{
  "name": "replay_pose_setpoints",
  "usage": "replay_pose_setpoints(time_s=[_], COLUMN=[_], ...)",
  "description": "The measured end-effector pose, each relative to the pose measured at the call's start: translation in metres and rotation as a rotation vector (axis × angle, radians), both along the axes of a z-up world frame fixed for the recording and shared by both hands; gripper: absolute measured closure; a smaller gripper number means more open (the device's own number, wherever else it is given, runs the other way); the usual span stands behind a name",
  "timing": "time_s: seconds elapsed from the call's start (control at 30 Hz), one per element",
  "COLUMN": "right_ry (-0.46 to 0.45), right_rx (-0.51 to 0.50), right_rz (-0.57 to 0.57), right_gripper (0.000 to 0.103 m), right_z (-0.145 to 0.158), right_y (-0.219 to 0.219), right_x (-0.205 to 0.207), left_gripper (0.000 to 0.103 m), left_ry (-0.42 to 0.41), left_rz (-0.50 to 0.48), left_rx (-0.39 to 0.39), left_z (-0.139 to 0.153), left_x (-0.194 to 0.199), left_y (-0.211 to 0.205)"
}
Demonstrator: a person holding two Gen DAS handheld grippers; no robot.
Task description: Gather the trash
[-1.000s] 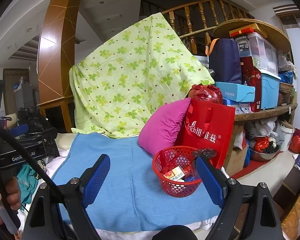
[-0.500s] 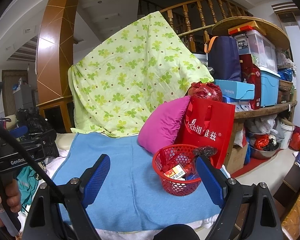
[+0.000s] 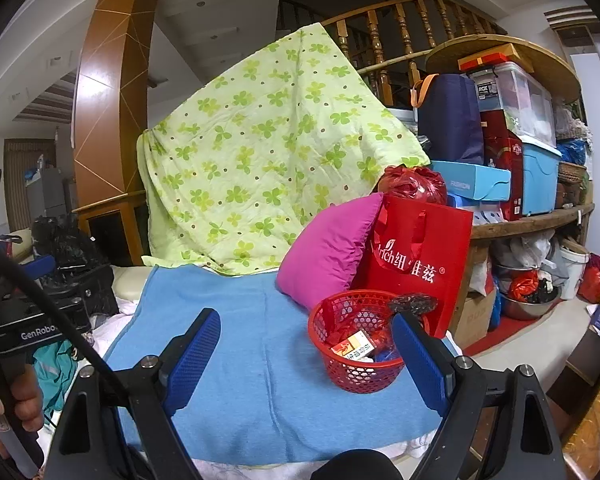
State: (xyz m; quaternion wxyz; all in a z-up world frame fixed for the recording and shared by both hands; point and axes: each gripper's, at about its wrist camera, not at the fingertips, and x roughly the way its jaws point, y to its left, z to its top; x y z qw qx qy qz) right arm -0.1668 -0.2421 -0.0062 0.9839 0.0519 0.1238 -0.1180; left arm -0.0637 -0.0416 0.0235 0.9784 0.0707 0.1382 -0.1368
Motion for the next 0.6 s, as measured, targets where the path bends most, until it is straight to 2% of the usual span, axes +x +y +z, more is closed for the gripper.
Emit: replay_pose_setpoints(time_s=[0.6], right_ry=[0.004], right_rx=[-0.014], right_rz=[0.008], right_gripper=[0.013], right_z=[0.0042], right_y=[0.0094], right_x=[0.0103], left_gripper=[0.000], left_ry=[0.003], left_rz=[-0.001], left_rx=[-0.004], left_z=[-0.0025], left_x=[0.0014], left_y=[0.0031])
